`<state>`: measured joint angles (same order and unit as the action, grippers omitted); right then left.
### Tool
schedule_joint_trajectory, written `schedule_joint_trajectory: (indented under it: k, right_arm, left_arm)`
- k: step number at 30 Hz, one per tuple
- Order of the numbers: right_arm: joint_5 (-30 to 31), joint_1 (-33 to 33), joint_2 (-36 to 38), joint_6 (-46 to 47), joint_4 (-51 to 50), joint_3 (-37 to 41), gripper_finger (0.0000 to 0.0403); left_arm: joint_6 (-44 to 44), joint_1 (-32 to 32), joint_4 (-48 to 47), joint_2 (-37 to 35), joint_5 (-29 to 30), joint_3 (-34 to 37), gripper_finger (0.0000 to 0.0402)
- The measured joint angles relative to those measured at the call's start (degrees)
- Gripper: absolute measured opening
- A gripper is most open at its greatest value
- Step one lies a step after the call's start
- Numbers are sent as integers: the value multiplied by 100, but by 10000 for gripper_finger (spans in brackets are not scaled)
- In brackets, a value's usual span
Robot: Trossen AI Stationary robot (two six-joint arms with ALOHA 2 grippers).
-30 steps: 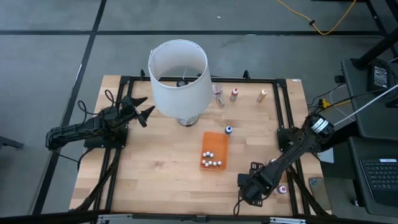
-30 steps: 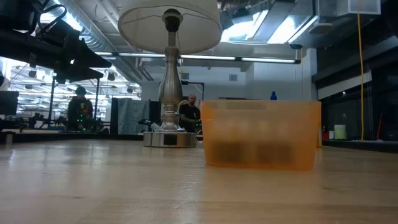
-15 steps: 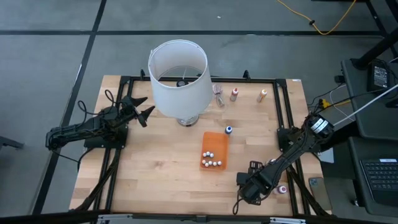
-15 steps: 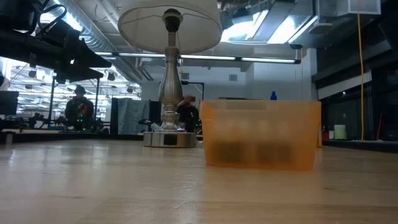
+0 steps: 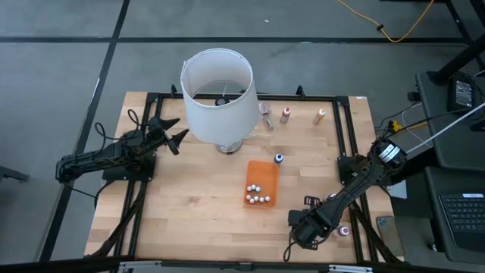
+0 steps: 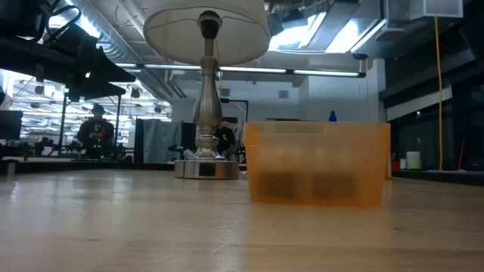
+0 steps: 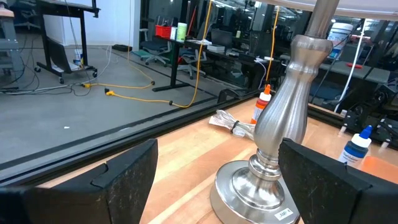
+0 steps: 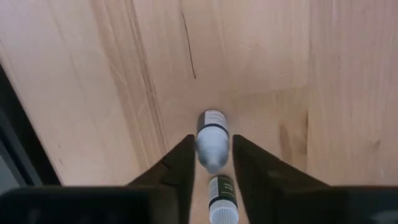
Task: Pick & Place food coloring
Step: Put the blue food coloring bottle into the orange bin
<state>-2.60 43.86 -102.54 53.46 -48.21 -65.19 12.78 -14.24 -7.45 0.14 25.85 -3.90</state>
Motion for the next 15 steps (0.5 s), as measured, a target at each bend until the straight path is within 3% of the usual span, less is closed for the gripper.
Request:
schedule_joint_trajectory:
  k: [4, 15]
  right_arm:
    - [-1, -4, 0, -160, -57, -68, 57]
    - [14, -472, 0, -678, -1180, -1104, 70]
  left_arm:
    - [-1, 0, -1, -1, 0, 0, 322]
    - [0, 0, 0, 0, 0, 2, 322]
